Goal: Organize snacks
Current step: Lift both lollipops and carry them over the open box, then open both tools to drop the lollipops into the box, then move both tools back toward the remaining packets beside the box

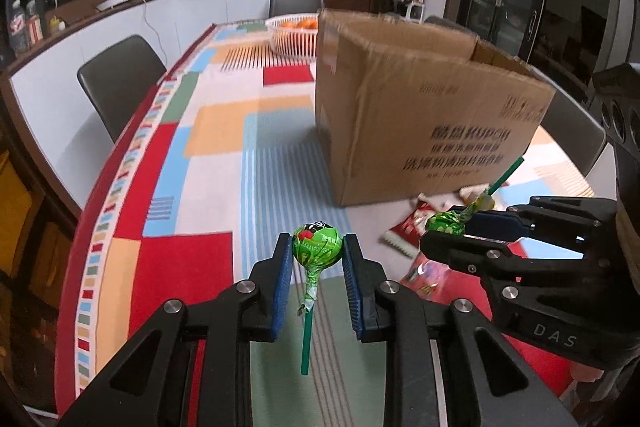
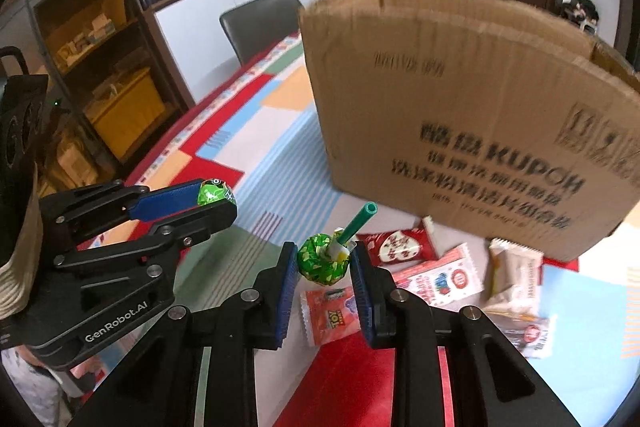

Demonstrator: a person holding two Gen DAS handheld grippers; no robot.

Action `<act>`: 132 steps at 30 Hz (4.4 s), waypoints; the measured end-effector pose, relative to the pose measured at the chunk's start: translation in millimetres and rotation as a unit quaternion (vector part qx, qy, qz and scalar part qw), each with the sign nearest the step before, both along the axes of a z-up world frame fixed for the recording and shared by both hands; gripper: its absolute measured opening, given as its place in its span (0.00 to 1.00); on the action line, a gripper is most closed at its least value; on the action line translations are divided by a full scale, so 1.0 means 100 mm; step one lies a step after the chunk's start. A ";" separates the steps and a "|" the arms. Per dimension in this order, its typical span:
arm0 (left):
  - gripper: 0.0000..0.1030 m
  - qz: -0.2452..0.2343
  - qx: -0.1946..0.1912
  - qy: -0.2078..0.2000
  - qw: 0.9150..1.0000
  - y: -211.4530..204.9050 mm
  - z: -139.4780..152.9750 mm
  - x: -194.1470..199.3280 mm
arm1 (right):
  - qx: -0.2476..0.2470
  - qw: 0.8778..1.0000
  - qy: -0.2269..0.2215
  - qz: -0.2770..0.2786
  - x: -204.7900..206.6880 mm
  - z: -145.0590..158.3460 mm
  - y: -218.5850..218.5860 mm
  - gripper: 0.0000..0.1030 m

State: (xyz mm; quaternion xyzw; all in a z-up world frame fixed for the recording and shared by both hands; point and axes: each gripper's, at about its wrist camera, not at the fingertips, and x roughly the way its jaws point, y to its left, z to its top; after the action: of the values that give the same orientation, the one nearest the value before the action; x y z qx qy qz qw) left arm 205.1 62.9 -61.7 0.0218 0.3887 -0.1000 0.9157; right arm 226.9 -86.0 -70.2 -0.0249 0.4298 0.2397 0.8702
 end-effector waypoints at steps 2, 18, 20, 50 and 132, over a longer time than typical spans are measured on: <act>0.25 -0.002 -0.004 -0.013 1.000 -0.03 0.11 -0.04 | 0.003 1.000 -0.010 -0.004 -0.03 0.08 -0.05 0.27; 0.25 -0.027 -0.016 -0.089 0.996 -0.40 0.77 -0.16 | 0.022 0.994 -0.105 -0.037 -0.31 0.78 -0.49 0.27; 0.25 -0.029 -0.016 -0.094 0.995 -0.44 0.82 -0.15 | 0.023 0.992 -0.115 -0.041 -0.32 0.87 -0.54 0.27; 0.25 -0.048 -0.002 -0.104 0.993 -1.03 1.40 0.78 | 0.015 0.985 -0.132 -0.110 0.49 1.39 -1.13 0.27; 0.54 -0.054 0.023 0.017 0.998 -0.79 -0.21 0.16 | -0.019 0.991 -0.001 -0.129 -0.06 -0.05 -0.96 0.55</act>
State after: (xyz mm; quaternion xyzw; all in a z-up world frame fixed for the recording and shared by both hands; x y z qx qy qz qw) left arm 221.5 -16.3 -82.9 0.0623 0.4046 -0.1404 0.9015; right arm 221.0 -181.5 -74.8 0.0137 0.4332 0.1170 0.8936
